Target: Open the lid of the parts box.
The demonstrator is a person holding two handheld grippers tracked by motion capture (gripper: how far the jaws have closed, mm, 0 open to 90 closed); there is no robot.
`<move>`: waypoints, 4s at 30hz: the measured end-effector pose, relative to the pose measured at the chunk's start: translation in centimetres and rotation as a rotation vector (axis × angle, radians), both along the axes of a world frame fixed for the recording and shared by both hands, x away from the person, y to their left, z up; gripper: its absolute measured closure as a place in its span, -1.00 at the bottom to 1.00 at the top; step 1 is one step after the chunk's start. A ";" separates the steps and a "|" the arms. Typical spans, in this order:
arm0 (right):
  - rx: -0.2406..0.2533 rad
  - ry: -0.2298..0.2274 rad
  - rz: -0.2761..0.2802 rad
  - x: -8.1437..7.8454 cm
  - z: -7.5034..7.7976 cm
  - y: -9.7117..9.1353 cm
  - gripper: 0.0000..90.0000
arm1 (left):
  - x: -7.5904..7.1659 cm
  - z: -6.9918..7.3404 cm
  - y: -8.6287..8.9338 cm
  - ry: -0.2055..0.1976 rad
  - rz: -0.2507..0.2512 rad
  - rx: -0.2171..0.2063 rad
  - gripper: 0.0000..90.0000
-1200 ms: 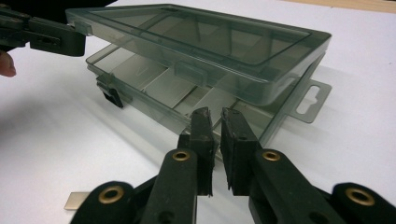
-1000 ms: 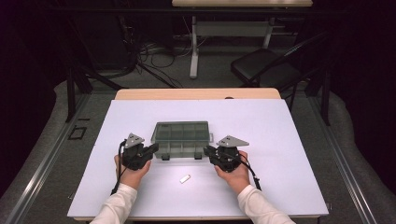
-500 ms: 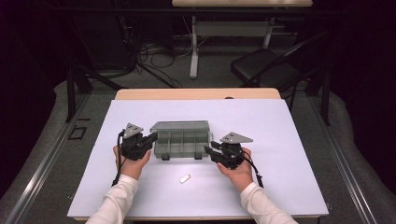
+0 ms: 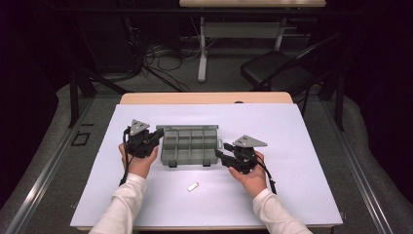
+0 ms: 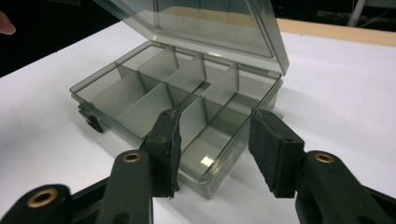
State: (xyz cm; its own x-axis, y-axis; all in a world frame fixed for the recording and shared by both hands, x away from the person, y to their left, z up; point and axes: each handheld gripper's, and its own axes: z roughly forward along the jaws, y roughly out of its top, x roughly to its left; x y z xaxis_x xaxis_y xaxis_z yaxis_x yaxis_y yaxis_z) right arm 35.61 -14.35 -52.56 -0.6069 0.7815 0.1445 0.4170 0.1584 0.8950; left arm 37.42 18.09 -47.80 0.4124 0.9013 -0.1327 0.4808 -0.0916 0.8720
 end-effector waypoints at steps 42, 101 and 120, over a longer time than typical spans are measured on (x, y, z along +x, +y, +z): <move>-0.164 -0.130 -0.096 7.9 -1.3 2.0 0.60 | 1.8 0.0 0.4 -0.014 0.003 -0.024 1.00; -0.169 -0.124 -0.086 7.7 -1.3 2.3 0.83 | 1.7 -7.3 -0.2 0.237 -0.081 0.221 0.09; -0.165 -0.138 -0.102 7.5 -1.3 2.5 0.83 | 2.2 -8.5 -0.2 0.180 -0.122 0.239 0.25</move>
